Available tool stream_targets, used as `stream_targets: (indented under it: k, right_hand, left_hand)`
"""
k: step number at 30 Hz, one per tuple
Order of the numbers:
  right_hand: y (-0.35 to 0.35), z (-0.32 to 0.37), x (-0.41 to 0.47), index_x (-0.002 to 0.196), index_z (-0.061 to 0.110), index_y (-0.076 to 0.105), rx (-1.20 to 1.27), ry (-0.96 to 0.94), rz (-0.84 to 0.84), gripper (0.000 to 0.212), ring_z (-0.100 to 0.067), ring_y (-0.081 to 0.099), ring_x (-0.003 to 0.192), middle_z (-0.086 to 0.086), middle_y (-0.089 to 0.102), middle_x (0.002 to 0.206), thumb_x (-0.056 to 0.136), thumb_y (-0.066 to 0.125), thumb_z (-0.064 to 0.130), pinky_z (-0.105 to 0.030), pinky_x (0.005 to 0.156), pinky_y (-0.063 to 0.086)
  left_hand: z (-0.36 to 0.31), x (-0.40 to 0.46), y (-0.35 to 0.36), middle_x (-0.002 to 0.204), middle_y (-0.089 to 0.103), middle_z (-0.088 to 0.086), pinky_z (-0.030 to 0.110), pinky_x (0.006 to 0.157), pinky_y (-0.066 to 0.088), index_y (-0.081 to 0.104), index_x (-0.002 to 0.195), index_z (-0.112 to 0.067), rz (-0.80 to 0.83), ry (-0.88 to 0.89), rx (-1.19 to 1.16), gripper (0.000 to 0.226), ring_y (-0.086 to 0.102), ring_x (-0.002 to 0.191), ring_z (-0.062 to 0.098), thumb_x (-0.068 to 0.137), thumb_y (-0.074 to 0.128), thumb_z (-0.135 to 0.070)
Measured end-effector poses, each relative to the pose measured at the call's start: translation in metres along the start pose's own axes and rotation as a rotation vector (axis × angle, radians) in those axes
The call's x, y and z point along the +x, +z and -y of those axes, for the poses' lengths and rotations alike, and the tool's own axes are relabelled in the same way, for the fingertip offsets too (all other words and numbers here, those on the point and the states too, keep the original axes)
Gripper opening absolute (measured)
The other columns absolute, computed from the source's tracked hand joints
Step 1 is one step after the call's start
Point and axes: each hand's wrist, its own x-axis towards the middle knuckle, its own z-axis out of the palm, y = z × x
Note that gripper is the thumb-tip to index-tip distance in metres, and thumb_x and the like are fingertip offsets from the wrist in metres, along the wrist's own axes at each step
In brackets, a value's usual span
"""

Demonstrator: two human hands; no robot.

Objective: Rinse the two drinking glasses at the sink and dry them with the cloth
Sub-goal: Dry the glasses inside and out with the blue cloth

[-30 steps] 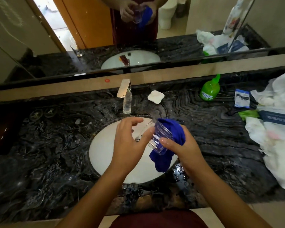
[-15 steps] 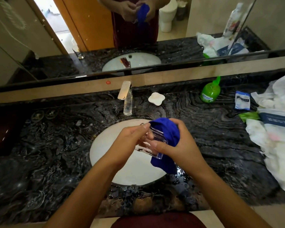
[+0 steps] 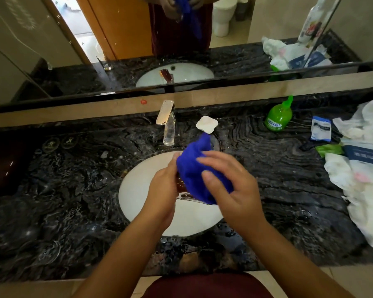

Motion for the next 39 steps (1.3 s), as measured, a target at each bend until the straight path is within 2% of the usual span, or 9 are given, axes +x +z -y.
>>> stream_targets:
  k: [5,10,14,20,26,30,34,37,39]
  right_hand:
    - [0.006,0.003,-0.011,0.117,0.018,0.077,-0.255,-0.293,0.134,0.027,-0.024,0.056,0.133,0.001,0.067,0.135,0.1,0.061,0.031,-0.046,0.113,0.039]
    - [0.015,0.01,-0.013,0.125,0.026,0.071,-0.393,-0.131,0.186,0.036,-0.02,0.051,0.136,0.002,0.059,0.143,0.095,0.062,0.044,-0.035,0.115,0.037]
    - [0.007,0.02,0.008,0.118,0.029,0.072,-0.054,0.254,0.168,0.028,0.001,0.063,0.111,0.018,0.071,0.117,0.091,0.067,0.035,-0.014,0.097,0.044]
    - [0.001,0.022,0.029,0.097,0.013,0.076,0.873,0.794,0.061,0.02,-0.017,0.072,0.076,-0.009,0.076,0.088,0.083,0.062,0.013,-0.027,0.068,0.058]
    - [0.015,0.016,0.015,0.135,-0.005,0.056,1.119,0.936,-0.178,0.064,-0.042,0.057,0.114,-0.031,0.056,0.133,0.084,0.065,0.034,-0.058,0.108,0.044]
    - [0.013,0.013,0.013,0.118,0.011,0.07,0.909,0.784,-0.291,0.032,-0.044,0.066,0.114,-0.024,0.069,0.123,0.093,0.067,0.03,-0.058,0.103,0.051]
    - [-0.01,0.024,0.007,0.11,0.038,0.071,0.242,0.19,-0.165,0.02,-0.003,0.069,0.104,0.018,0.074,0.109,0.095,0.063,0.028,-0.024,0.089,0.055]
    - [0.002,0.021,0.002,0.116,0.021,0.074,-0.177,-0.134,0.061,0.026,-0.015,0.058,0.132,0.004,0.068,0.133,0.094,0.063,0.03,-0.042,0.111,0.043]
    - [0.013,0.017,-0.004,0.119,0.02,0.074,-0.376,-0.217,0.145,0.03,-0.021,0.051,0.138,0.0,0.063,0.14,0.094,0.064,0.033,-0.047,0.114,0.038]
  left_hand:
    - [-0.001,0.0,-0.009,0.097,0.08,0.012,0.038,0.089,0.055,0.085,0.087,-0.021,-0.019,-0.089,-0.187,0.074,0.076,0.092,0.02,0.097,0.03,-0.07]
    - [-0.003,-0.011,-0.008,0.107,0.079,0.013,0.04,0.092,0.055,0.075,0.114,-0.01,0.042,0.008,-0.174,0.09,0.075,0.105,0.025,0.077,0.033,-0.081]
    - [0.003,-0.014,-0.008,0.084,0.079,0.007,0.034,0.073,0.056,0.081,0.089,-0.028,0.035,0.156,-0.037,0.073,0.074,0.08,0.021,0.086,0.035,-0.085]
    - [-0.002,-0.017,-0.004,0.055,0.067,0.009,0.025,0.049,0.05,0.068,0.077,-0.001,0.08,0.196,-0.054,0.047,0.063,0.046,0.016,0.087,0.056,-0.046]
    - [0.004,-0.018,0.003,0.056,0.056,0.001,0.021,0.044,0.048,0.066,0.066,-0.013,0.071,0.011,-0.458,0.044,0.053,0.043,0.009,0.102,0.049,-0.033]
    - [0.01,-0.017,0.008,0.05,0.058,-0.001,0.019,0.046,0.049,0.066,0.066,-0.012,0.028,-0.032,-0.459,0.051,0.056,0.041,0.008,0.106,0.042,-0.034]
    - [0.006,-0.013,0.0,0.061,0.067,0.009,0.029,0.061,0.054,0.065,0.08,-0.006,-0.038,0.06,-0.314,0.056,0.066,0.055,0.016,0.105,0.037,-0.048]
    - [0.002,-0.013,-0.004,0.102,0.076,0.025,0.046,0.095,0.054,0.078,0.102,-0.007,-0.018,0.057,-0.284,0.082,0.072,0.095,0.027,0.088,0.032,-0.073]
    - [-0.001,-0.017,-0.002,0.1,0.078,0.019,0.044,0.095,0.055,0.082,0.093,-0.017,-0.024,0.055,-0.26,0.081,0.075,0.1,0.026,0.082,0.031,-0.077]
